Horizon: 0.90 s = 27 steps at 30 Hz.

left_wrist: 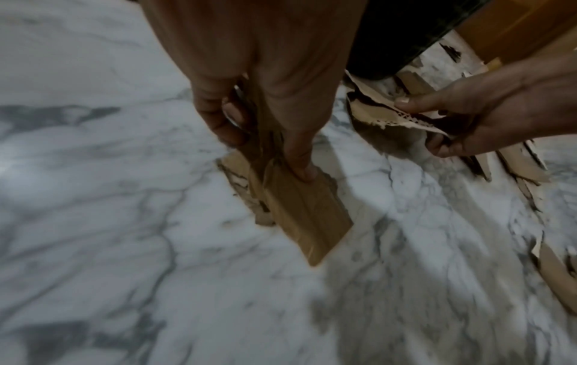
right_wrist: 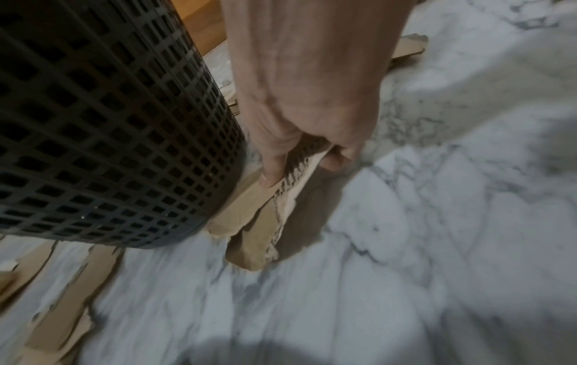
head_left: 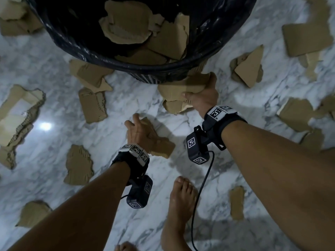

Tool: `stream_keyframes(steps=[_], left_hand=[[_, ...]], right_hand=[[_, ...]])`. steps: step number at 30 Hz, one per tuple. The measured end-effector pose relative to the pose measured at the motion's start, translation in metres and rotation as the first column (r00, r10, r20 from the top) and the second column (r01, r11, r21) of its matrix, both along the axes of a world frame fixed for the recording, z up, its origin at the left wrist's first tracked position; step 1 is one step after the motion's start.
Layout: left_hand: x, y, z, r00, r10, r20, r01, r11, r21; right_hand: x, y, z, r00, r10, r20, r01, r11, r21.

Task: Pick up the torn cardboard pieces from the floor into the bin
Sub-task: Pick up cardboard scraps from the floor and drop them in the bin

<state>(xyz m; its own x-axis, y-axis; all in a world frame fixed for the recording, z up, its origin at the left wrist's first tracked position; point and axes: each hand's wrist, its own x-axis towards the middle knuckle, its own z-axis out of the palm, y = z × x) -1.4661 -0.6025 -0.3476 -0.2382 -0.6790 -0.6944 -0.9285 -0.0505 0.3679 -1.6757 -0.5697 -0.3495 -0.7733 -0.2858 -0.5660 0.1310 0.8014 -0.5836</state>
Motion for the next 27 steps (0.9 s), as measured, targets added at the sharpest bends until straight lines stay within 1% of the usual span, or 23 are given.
stream_keyframes(steps=[2,5,7,10,12,16,19,21,24,27], left_hand=[[0.002,0.001,0.002,0.999,0.036,-0.023,-0.036,0.999,0.01],[0.003,0.001,0.008,0.999,0.039,-0.003,-0.039,0.999,0.033],[0.004,0.002,0.014,0.998,0.058,-0.019,-0.057,0.997,0.048],[0.004,0.005,0.035,0.99,0.074,-0.116,-0.071,0.997,0.034],[0.004,0.006,0.06,0.988,0.043,-0.151,-0.038,0.999,0.038],[0.009,0.005,0.118,0.985,0.011,-0.174,-0.004,0.999,0.039],[0.014,0.005,0.164,0.979,-0.124,-0.162,0.114,0.991,-0.07],[0.018,0.005,0.197,0.975,-0.152,-0.162,0.134,0.984,-0.122],[0.019,-0.003,0.246,0.972,-0.169,-0.161,0.145,0.978,-0.15],[0.01,-0.026,0.285,0.94,-0.241,-0.241,0.179,0.951,-0.252]], right_hand=[[0.005,0.002,0.003,0.998,-0.066,0.018,0.067,0.997,-0.038],[0.013,0.002,0.011,0.988,-0.142,0.063,0.145,0.988,-0.055],[0.018,0.002,0.02,0.981,-0.18,0.078,0.185,0.981,-0.064],[0.022,0.009,0.039,0.979,-0.193,0.061,0.198,0.976,-0.089],[0.023,0.02,0.059,0.985,-0.174,0.024,0.175,0.982,-0.077],[0.024,0.045,0.115,0.994,-0.11,-0.008,0.11,0.994,-0.001],[0.023,0.064,0.164,0.995,-0.086,-0.049,0.09,0.993,0.081],[0.021,0.074,0.199,0.989,-0.09,-0.118,0.105,0.986,0.131],[0.01,0.079,0.253,0.964,-0.088,-0.249,0.117,0.988,0.104],[-0.01,0.069,0.306,0.926,-0.082,-0.368,0.108,0.993,0.049]])
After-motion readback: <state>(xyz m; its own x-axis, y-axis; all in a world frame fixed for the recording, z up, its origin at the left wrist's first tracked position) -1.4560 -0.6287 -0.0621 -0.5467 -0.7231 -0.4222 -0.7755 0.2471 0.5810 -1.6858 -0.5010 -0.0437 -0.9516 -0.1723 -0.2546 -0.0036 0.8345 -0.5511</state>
